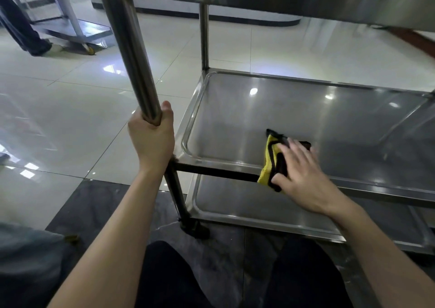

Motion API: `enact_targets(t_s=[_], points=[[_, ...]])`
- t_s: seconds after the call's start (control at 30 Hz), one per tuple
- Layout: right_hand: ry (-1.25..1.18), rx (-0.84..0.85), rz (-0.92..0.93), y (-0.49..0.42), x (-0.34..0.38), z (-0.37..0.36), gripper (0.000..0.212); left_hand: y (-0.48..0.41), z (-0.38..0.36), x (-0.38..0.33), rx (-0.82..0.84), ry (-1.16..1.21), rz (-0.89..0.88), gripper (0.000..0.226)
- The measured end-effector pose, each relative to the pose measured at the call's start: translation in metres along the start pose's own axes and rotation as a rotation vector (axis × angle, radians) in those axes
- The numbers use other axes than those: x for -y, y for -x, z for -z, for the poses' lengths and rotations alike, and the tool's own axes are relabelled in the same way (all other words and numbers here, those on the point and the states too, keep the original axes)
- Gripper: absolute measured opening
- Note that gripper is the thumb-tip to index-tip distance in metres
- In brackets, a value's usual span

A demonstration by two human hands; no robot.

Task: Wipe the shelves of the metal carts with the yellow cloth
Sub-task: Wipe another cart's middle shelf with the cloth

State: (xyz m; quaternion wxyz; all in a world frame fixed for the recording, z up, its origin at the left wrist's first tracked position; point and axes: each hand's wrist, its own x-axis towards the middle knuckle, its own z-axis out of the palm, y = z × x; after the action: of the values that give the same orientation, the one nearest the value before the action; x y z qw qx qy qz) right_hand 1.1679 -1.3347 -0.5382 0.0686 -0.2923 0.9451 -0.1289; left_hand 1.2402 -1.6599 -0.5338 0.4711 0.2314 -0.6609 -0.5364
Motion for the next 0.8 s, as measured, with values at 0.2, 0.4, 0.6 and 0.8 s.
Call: enact_targets(t_s=[0.2,0.4,0.6,0.8], points=[[0.257,-0.103,0.313,-0.041,0.116,-0.053,0.081,0.000,0.000,-0.002,0.015,-0.018,0.010,0.051],[0.259,-0.354,0.387,-0.054,0.178,-0.084,0.048,-0.004,0.004,-0.009,0.041,-0.019,0.000,0.054],[0.230,-0.402,0.393,-0.049,0.171,-0.087,0.054,0.005,0.006,-0.018,0.064,-0.035,0.017,0.046],[0.189,-0.432,0.415,-0.045,0.147,-0.082,0.058,0.012,0.006,-0.020,0.022,-0.150,-0.004,0.041]])
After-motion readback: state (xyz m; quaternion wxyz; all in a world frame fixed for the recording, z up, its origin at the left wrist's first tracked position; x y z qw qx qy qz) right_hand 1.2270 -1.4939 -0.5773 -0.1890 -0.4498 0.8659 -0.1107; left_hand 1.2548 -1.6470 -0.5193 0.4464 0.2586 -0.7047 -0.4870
